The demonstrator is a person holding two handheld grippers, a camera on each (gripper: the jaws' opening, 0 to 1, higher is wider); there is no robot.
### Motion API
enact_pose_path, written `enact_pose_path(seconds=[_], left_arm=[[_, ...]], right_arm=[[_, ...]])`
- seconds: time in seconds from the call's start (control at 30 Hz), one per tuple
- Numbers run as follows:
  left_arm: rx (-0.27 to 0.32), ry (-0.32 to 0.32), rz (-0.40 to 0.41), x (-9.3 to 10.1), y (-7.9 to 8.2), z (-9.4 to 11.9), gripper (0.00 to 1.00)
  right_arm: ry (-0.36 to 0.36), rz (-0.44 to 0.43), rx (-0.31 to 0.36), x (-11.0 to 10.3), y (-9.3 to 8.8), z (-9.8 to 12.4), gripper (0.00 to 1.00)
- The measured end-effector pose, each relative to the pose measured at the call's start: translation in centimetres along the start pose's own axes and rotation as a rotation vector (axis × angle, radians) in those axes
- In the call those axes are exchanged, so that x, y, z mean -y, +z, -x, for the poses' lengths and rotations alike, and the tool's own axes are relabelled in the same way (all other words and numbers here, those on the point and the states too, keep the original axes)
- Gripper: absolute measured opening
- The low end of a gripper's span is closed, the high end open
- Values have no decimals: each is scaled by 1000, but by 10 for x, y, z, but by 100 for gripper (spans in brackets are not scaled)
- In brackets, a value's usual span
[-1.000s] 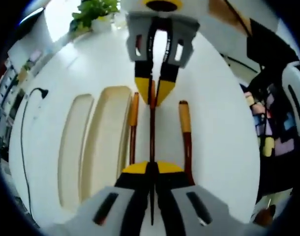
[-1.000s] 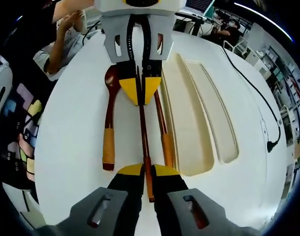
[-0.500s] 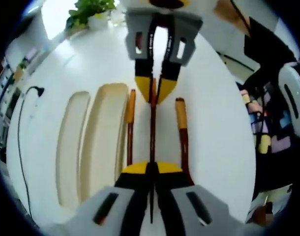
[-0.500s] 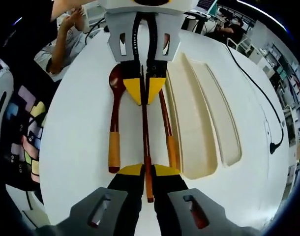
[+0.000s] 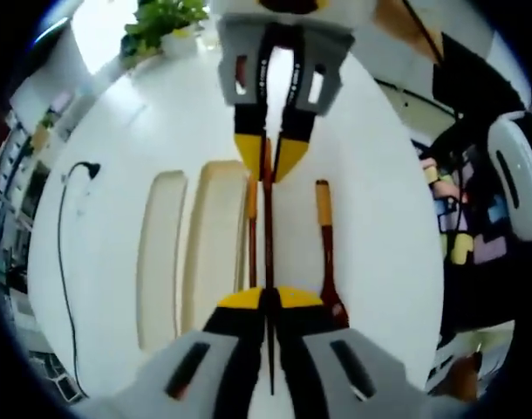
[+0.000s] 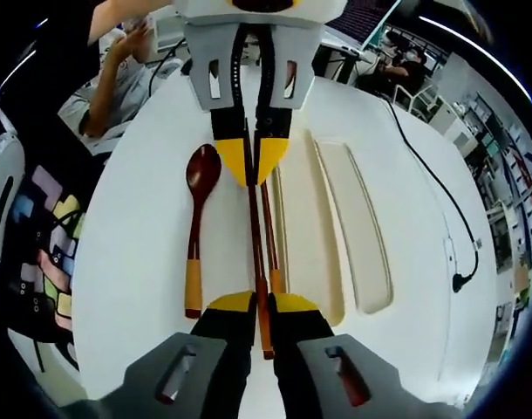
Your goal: Arrange the utensils inside the cutlery case until each visible utensil rests in its matching compartment.
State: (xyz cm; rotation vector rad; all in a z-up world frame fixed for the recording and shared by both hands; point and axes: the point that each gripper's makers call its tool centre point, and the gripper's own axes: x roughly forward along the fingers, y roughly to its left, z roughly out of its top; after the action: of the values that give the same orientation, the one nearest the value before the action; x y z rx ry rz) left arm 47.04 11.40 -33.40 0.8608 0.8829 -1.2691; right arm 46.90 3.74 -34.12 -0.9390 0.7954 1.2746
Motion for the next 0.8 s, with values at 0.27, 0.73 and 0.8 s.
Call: enact_pose_path(seconds=[0.27, 0.73, 0.8], left_arm=[[9, 22, 6, -17, -6, 5, 3], [8, 36, -28, -38, -7, -3, 3], [5, 37, -31, -41, -9, -7, 3]], right_arm=[[-15, -12, 12, 16, 6, -2, 4], [-40, -54, 17, 37, 3, -11, 4], [-34, -57, 22, 37, 4, -13, 4]])
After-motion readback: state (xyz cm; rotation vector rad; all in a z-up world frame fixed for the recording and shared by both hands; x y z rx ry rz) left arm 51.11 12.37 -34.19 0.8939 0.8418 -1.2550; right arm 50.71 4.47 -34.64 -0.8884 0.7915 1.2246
